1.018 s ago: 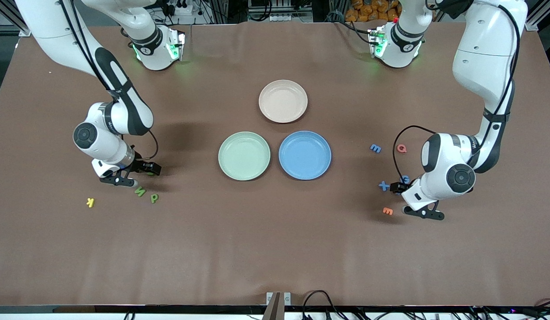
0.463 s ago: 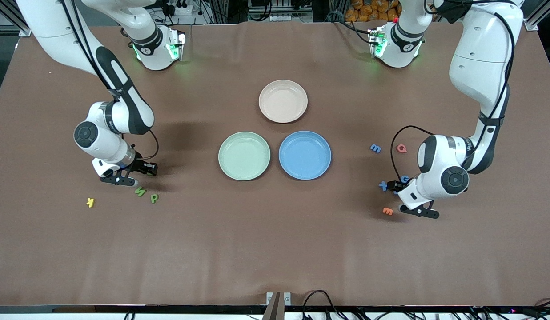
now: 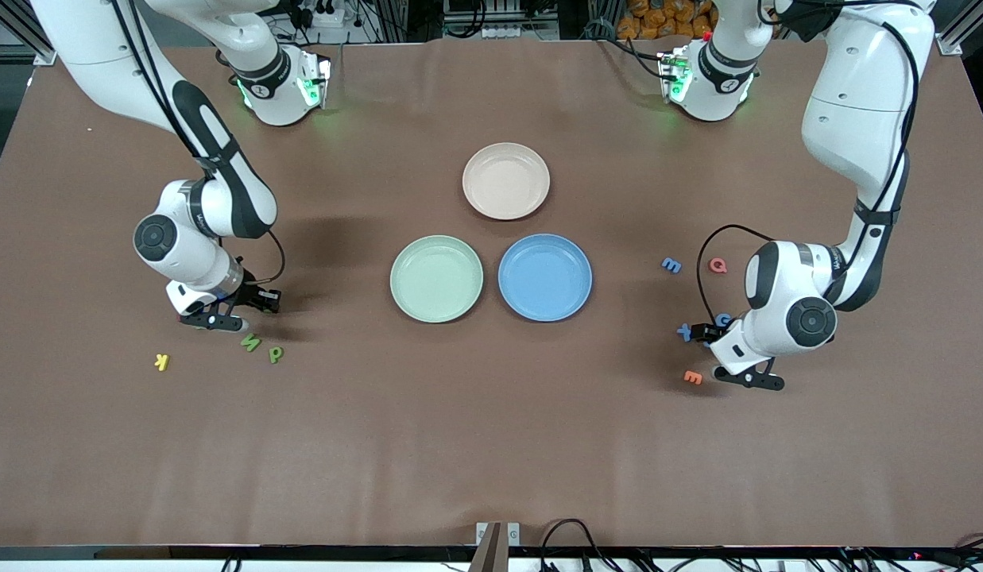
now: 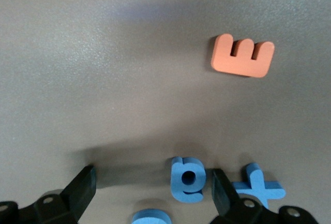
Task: Sort letters by color into matching plates
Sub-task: 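Grasp the green u with the right gripper while the left grasps blue g, then carry green u to the green plate while the left gripper carries blue g, then release letters on the plates and return both grippers to the letter piles, then grasp the green p with the right gripper while the left grasps blue e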
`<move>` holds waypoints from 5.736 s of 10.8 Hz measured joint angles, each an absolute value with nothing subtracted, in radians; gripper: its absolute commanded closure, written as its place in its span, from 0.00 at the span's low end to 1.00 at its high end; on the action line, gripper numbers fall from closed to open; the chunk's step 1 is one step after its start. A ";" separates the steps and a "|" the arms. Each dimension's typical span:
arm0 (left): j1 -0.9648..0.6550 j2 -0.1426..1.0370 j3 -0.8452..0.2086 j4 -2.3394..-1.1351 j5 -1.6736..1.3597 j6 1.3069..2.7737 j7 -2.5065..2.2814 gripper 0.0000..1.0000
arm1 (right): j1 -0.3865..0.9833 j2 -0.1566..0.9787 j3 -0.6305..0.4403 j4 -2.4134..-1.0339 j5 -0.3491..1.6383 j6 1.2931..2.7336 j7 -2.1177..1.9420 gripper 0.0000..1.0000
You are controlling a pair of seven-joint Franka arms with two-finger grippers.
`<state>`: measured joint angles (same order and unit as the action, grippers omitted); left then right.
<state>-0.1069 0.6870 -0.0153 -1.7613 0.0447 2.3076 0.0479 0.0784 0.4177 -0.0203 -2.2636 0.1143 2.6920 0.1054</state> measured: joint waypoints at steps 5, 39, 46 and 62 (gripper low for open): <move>-0.107 0.677 -0.019 -1.757 0.045 2.306 0.044 1.00 | 0.086 0.392 0.002 -2.251 0.115 2.661 0.111 0.91; -0.589 0.608 -0.086 -1.734 0.043 2.243 -0.840 0.00 | 0.314 0.428 -0.007 -2.026 0.026 2.497 0.288 0.00; -0.286 0.528 -0.076 -1.797 0.043 2.216 -0.488 0.00 | 0.162 0.468 -0.008 -1.980 -0.086 2.499 0.125 0.00; 0.027 0.463 -0.132 -2.151 0.213 2.550 -0.056 0.00 | 0.087 0.642 0.023 -1.874 -0.173 2.599 0.126 0.42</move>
<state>0.0269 0.4628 -0.1316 -2.1507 0.2128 2.5501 -0.0563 0.0873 0.6421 0.0235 -1.8738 -0.1725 2.5988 0.1261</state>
